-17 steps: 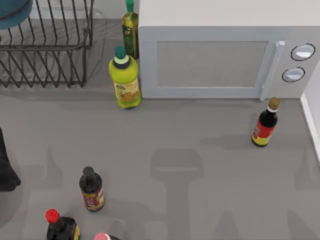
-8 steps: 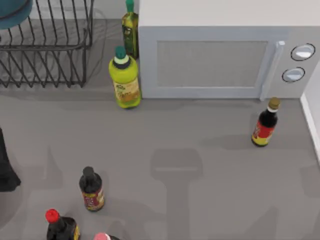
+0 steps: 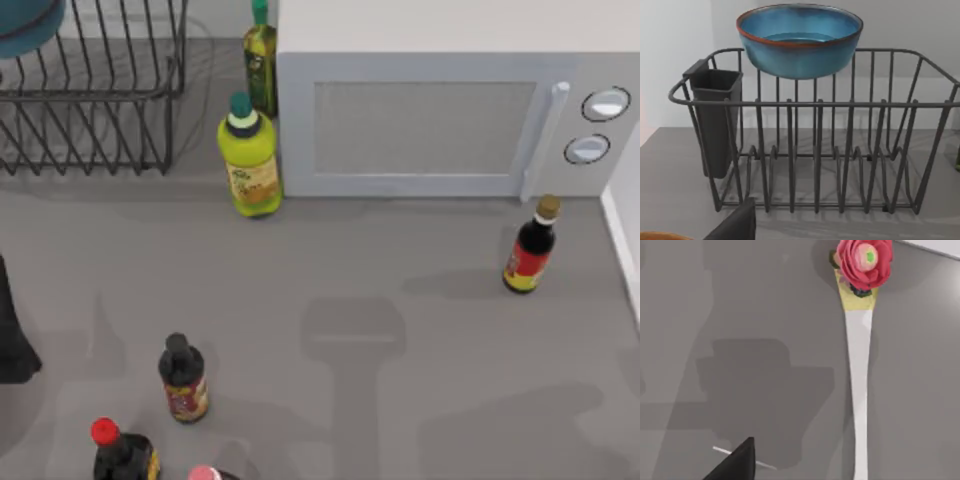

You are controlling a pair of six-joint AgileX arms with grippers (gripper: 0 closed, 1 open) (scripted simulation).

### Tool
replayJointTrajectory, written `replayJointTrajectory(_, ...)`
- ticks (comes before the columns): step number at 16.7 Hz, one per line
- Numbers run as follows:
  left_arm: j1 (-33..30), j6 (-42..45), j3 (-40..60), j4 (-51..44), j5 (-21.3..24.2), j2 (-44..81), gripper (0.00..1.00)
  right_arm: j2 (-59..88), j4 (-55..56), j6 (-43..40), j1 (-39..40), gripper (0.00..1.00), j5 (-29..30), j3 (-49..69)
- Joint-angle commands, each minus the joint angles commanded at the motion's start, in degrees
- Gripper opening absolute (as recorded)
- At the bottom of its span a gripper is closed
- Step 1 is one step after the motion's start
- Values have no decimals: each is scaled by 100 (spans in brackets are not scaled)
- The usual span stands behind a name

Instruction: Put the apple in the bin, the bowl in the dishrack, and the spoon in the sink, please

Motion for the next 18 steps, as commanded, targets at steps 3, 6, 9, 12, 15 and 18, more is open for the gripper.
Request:
replayJointTrajectory(3,0,0,0,0,0,0,100,679,-540,-253,-92,100,3,483)
replayJointTrajectory(6,0,0,0,0,0,0,100,879,-689,-327,-118,100,5,630)
replayJointTrajectory(9,0,0,0,0,0,0,100,859,-673,-319,-91,100,5,611)
replayJointTrajectory(12,0,0,0,0,0,0,100,975,-445,-308,-96,100,4,473)
replayJointTrajectory(15,0,0,0,0,0,0,100,1330,321,-294,-97,100,4,77)
replayJointTrajectory(18,0,0,0,0,0,0,100,1792,1374,-284,-91,100,3,-434)
